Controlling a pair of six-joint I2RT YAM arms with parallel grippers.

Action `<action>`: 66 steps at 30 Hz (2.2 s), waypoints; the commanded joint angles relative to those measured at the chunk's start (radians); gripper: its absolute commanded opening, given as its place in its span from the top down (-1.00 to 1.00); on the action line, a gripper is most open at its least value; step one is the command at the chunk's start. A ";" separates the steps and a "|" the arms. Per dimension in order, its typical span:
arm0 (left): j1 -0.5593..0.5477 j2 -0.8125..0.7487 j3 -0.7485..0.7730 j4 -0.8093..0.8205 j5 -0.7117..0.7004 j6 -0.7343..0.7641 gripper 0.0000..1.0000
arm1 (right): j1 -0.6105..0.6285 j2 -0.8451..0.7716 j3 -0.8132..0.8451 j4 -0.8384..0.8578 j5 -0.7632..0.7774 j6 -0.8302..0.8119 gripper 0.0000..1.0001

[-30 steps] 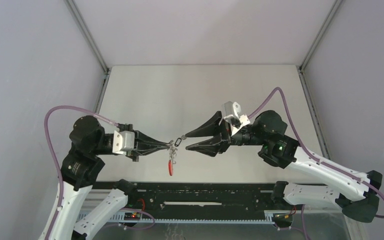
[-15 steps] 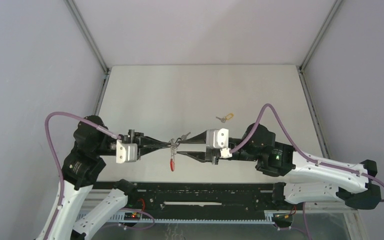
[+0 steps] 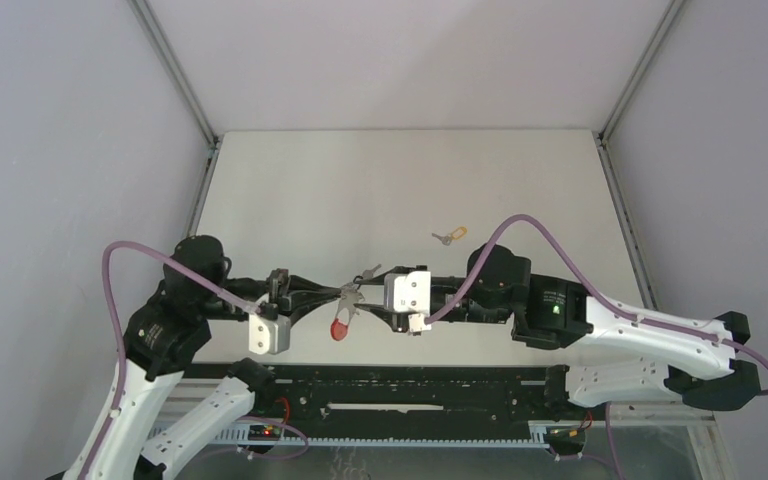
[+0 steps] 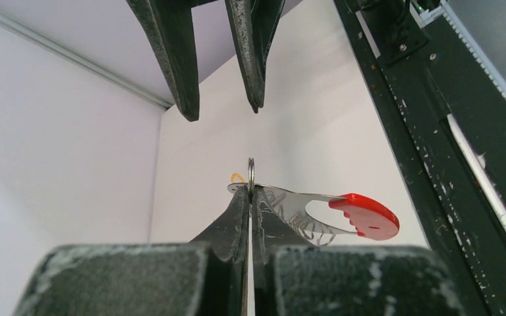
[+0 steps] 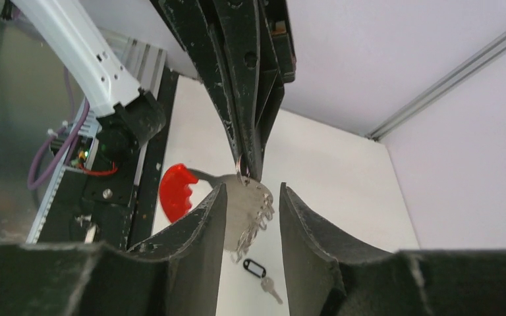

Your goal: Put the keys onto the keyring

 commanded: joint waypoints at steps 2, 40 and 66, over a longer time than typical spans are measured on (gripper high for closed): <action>-0.017 -0.004 0.012 -0.031 -0.039 0.129 0.99 | 0.027 -0.003 0.051 -0.124 0.061 -0.053 0.15; -0.102 0.014 0.011 -0.059 -0.212 0.136 0.99 | 0.062 0.196 0.192 -0.164 0.212 -0.078 0.53; -0.106 -0.007 -0.040 0.251 -0.169 -0.565 0.10 | -0.236 -0.128 -0.239 0.453 -0.345 0.442 1.00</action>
